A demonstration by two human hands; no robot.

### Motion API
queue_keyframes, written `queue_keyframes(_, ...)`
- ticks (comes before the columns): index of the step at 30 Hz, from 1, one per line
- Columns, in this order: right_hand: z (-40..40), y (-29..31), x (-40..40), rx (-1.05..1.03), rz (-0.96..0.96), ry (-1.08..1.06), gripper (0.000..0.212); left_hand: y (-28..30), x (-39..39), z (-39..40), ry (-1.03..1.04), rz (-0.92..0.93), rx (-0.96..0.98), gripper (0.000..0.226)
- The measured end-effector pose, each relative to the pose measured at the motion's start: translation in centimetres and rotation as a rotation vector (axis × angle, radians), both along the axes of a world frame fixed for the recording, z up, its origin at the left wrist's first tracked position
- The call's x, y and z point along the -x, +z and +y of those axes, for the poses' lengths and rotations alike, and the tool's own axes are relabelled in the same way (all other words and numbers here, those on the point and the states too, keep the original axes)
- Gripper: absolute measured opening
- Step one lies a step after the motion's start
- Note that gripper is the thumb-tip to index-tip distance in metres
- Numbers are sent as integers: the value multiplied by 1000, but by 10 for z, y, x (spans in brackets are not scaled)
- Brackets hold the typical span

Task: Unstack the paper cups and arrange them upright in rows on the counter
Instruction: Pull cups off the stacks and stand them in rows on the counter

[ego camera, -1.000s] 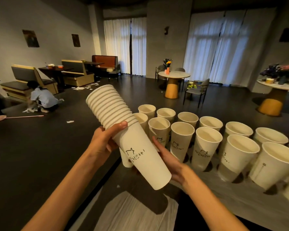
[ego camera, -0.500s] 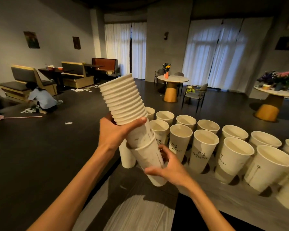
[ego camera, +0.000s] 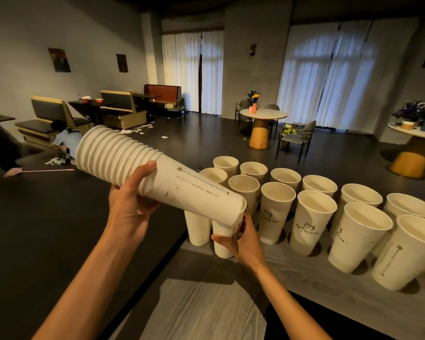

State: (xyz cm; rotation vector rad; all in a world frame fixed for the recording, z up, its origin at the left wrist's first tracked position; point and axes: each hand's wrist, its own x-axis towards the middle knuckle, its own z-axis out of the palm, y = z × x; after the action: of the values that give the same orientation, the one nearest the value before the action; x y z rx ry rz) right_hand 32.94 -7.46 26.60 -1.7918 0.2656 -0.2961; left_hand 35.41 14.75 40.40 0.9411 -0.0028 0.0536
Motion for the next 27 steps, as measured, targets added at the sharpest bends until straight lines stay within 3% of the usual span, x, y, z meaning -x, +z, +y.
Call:
queue_keyframes(2, -7, -9, -6, 24, 19, 40, 98, -2, 8, -3, -68, 47, -2, 54)
queue_keyframes(4, -12, -5, 4, 89, 79, 28, 93, -8, 16, -7, -158, 81, 11, 51)
queue_keyframes(5, -15, 2, 16, 131, 123, 2, 75, -13, 20, -8, -199, 100, 27, 56)
queue_keyframes(7, -28, 11, 39, 160, 177, -53, 16, -26, 30, -14, -281, 143, 69, 66)
queue_keyframes(8, -34, 16, 49, 126, 198, -17, 12, -35, 35, -18, -303, 163, 85, 70)
queue_keyframes(9, -39, 20, 57, 30, 248, 69, 25, -44, 40, -24, -324, 187, 83, 76)
queue_keyframes(12, -46, 27, 72, -640, 463, 442, 53, -69, 51, -45, -381, 244, 71, 113)
queue_keyframes(14, -48, 18, 68, -765, 520, 651, 71, -79, 53, -54, -361, 260, 88, 117)
queue_keyframes(16, -47, 14, 68, -655, 519, 718, 76, -85, 54, -58, -320, 311, 143, 105)
queue_keyframes(19, -44, 18, 68, -525, 541, 713, 67, -91, 50, -57, -240, 303, 113, 77)
queue_keyframes(22, -35, 25, 71, -141, 462, 528, 43, -96, 48, -53, -153, 244, 40, 72)
queue_keyframes(24, -34, 23, 75, 121, 334, 447, 58, -95, 47, -48, -105, 210, -3, 67)
queue_keyframes(27, -44, 7, 83, 243, 158, 347, 70, -88, 39, -28, -47, 274, 124, 62)
